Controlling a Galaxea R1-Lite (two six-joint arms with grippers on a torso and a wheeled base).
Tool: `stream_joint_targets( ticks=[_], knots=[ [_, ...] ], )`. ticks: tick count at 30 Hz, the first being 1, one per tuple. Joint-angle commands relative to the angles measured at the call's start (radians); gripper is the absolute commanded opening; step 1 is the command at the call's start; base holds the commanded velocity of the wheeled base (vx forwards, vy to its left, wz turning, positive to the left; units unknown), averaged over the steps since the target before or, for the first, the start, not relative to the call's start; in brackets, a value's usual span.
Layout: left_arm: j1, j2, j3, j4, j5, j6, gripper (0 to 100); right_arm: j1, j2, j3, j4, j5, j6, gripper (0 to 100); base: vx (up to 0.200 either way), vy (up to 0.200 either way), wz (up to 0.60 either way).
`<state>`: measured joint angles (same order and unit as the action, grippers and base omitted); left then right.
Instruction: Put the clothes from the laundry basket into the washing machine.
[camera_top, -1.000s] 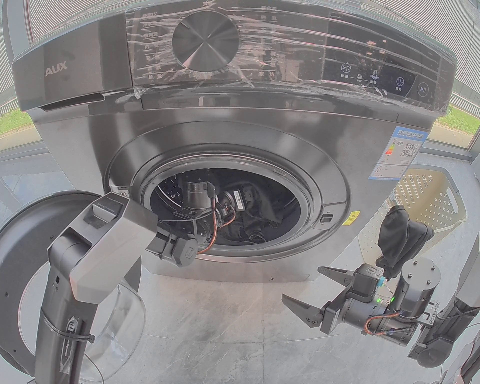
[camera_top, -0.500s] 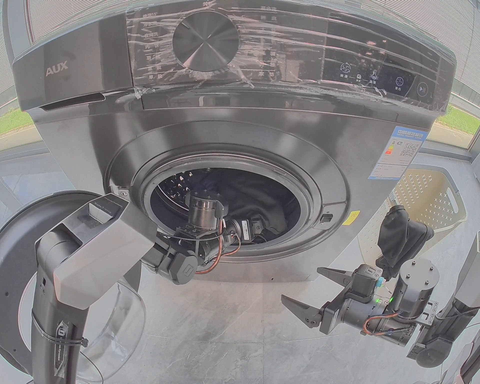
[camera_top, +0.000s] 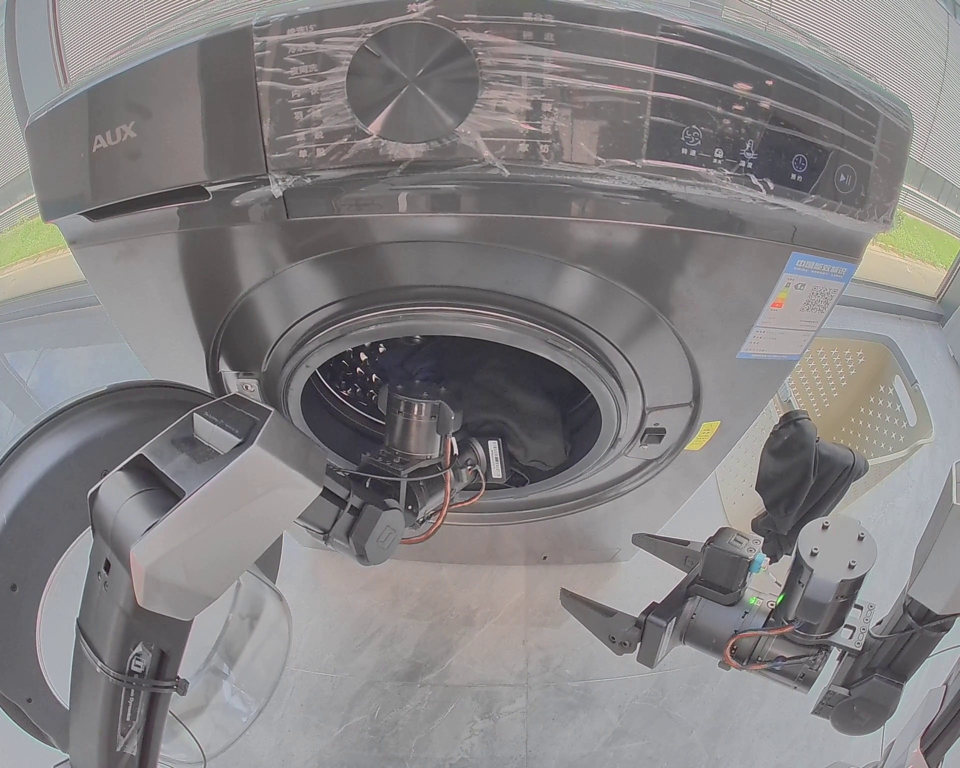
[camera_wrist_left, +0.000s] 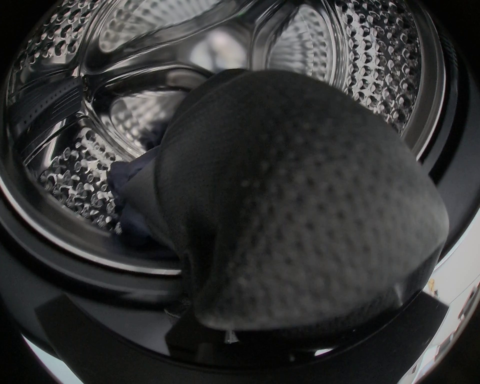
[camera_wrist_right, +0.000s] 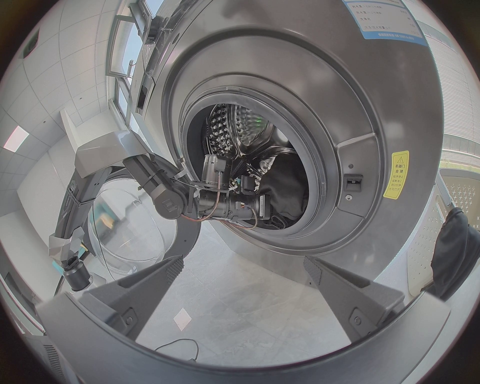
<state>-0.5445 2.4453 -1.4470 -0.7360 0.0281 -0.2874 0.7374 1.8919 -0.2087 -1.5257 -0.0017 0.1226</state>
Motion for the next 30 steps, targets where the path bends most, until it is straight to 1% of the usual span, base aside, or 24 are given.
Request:
stream_joint_targets(
  ticks=[1,2,3,4,9,11,15,16,21,24,27,28,29,30],
  knots=[
    [0.006,0.027,-0.108,-0.042,0.024,-0.032,0,0.000,0.001,-0.001,-0.001,0.000,0.000,100,0.000,0.000,0.00],
    [0.011,0.037,-0.145,-0.054,0.038,-0.053,0,0.005,-0.001,-0.001,-0.001,0.000,0.000,100,0.000,0.000,0.00],
    [0.014,0.049,-0.193,-0.065,0.059,-0.068,0,0.020,-0.002,-0.004,-0.001,-0.003,0.000,100,0.000,0.000,0.00],
    [0.021,0.060,-0.231,-0.072,0.078,-0.073,0,0.030,-0.002,-0.008,-0.001,-0.006,0.002,100,0.000,0.000,0.00],
    [0.047,0.126,-0.391,-0.112,0.142,-0.075,0,0.031,0.001,-0.011,-0.001,-0.006,0.003,100,0.000,0.000,0.00],
    [0.054,0.133,-0.421,-0.123,0.150,-0.073,0,0.031,0.001,-0.011,-0.001,-0.006,0.003,100,0.000,0.000,0.00],
    [0.057,0.133,-0.431,-0.126,0.150,-0.070,0,0.031,0.001,-0.011,-0.001,-0.006,0.003,100,0.000,0.000,0.00],
    [0.057,0.130,-0.431,-0.126,0.150,-0.070,100,0.031,0.001,-0.011,-0.001,-0.004,0.005,100,0.000,0.000,0.00],
    [0.049,0.136,-0.424,-0.128,0.147,-0.073,100,0.031,0.001,-0.011,-0.001,-0.004,0.005,100,0.000,0.000,0.00],
    [0.043,0.136,-0.392,-0.117,0.150,-0.073,100,0.031,0.003,-0.011,-0.001,-0.004,0.005,100,0.000,0.000,0.00],
    [0.024,0.072,-0.250,-0.079,0.148,-0.062,100,0.030,0.001,-0.009,-0.001,-0.004,0.005,100,0.000,0.000,0.00],
    [0.024,0.066,-0.242,-0.074,0.147,-0.061,100,0.030,0.001,-0.009,-0.001,-0.004,0.005,100,0.000,0.000,0.00],
    [0.011,0.009,-0.161,-0.026,0.135,-0.055,100,0.028,0.001,-0.011,-0.001,-0.004,0.005,100,0.000,0.000,0.00],
    [0.001,-0.006,-0.133,-0.013,0.133,-0.052,100,0.028,0.001,-0.011,-0.001,-0.003,0.005,100,0.000,0.000,0.00]
  ],
)
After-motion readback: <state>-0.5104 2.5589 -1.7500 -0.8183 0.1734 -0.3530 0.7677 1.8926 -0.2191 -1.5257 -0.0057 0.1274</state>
